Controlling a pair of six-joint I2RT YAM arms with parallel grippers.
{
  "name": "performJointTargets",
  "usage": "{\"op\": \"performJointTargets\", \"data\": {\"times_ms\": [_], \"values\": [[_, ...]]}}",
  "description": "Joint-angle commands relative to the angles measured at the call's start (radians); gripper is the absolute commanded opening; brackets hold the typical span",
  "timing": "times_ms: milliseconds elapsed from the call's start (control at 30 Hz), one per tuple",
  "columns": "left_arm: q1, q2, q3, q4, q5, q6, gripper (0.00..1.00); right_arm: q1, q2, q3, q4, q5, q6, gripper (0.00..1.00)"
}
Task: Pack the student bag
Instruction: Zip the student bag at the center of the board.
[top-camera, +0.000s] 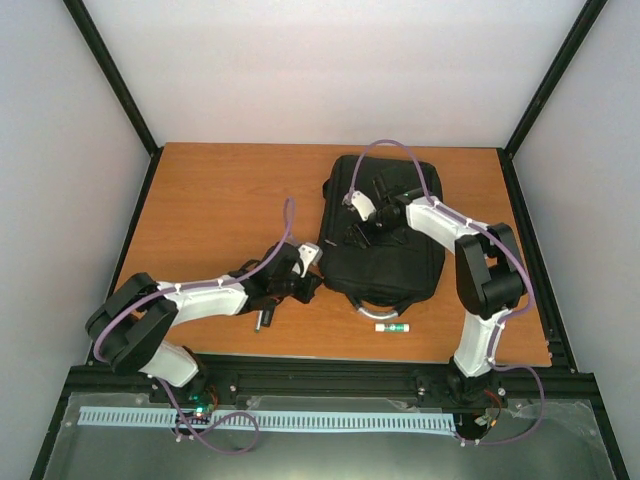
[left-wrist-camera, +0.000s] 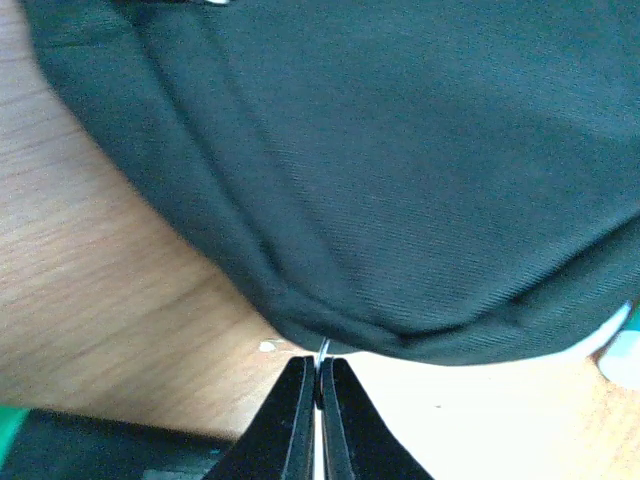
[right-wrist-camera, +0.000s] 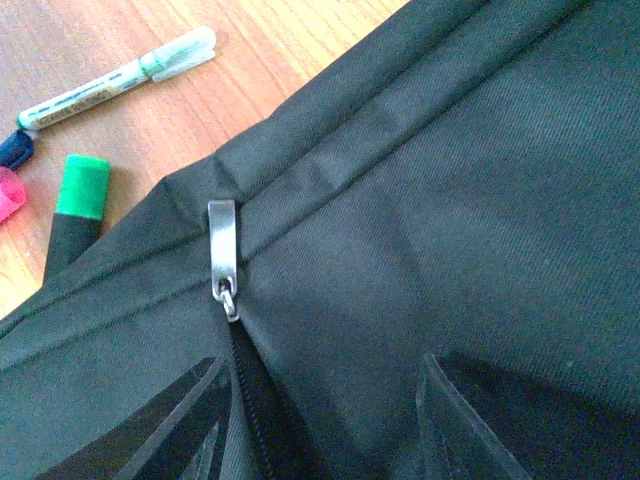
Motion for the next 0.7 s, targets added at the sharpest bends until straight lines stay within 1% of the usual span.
{"op": "performJointTargets", "data": {"times_ms": [0,167,500,667], "values": [[-0.076,-0.008,0.005,0.058,0.017,-0.010,0.01,-0.002,0.085,0.014,-0.024,0.080,0.063,0.51],[-0.166,0.043,0.046,0.061,0.009,0.001,0.01,-0.002,0.104,0.011,-0.023,0.096,0.062,0.50],[-0.306,0.145,0.172,0.079,0.013,0.022,0.01,-0.004,0.104,-0.006,-0.012,0.101,0.059,0.50],[-0.354,0.216,0.232,0.095,0.019,0.020,0.01,-0.012,0.104,-0.011,-0.011,0.097,0.059,0.50]]}}
